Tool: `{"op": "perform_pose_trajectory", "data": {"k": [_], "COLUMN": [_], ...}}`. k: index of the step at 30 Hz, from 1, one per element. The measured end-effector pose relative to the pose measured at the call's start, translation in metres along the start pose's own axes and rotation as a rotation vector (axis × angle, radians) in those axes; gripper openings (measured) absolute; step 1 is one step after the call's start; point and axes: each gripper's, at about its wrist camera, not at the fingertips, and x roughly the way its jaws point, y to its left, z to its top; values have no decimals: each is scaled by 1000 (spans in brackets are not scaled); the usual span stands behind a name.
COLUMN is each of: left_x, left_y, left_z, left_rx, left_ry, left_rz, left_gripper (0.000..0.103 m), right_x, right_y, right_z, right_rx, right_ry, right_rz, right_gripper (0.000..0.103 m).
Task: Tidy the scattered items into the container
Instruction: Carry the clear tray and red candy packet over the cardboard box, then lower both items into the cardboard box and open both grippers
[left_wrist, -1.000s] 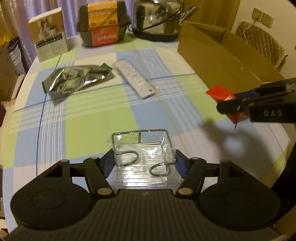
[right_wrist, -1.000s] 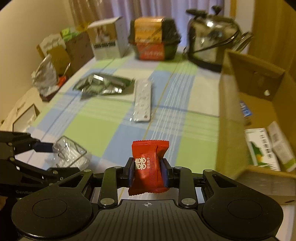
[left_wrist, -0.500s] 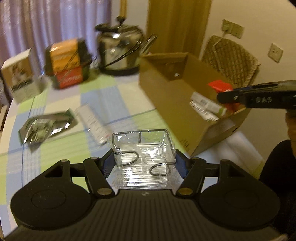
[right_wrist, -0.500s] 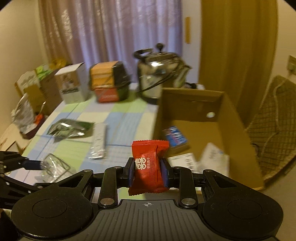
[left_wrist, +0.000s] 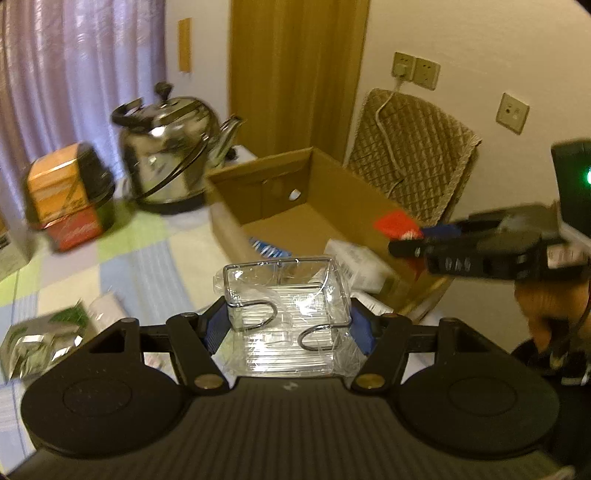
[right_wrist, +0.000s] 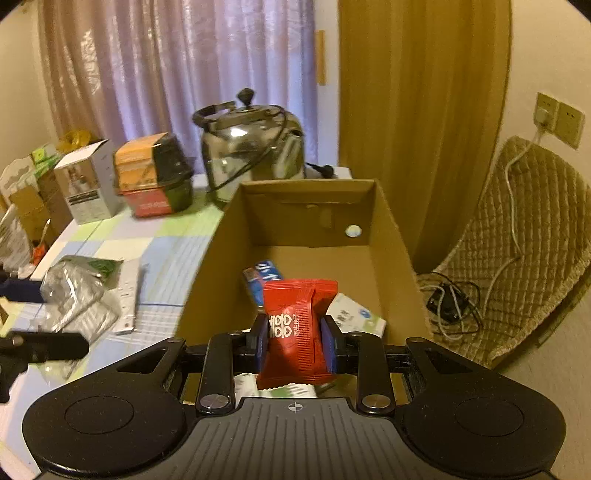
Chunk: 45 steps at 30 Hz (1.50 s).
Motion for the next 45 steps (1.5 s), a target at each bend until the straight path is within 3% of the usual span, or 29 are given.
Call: {"op": "perform_pose_trajectory", "data": {"k": [10, 28, 34, 45], "left_x": [58, 114, 117, 83], "left_y": [-21, -26, -24, 3], "left_z": [47, 56, 56, 48], "left_rx": [55, 126, 144, 83], "left_ry": [7, 71, 68, 21], "left_rz": [-44, -48, -26, 20], "left_gripper": [62, 63, 67, 67], "right_x": [5, 26, 30, 33], "right_y": [-27, -45, -45, -38], "right_z": [-6, -10, -10, -5], "right_rx": [49, 91, 91, 74], "right_ry": [3, 14, 24, 24], "right_rz": [-4, -1, 0, 8], "right_gripper": [32, 32, 32, 32]}}
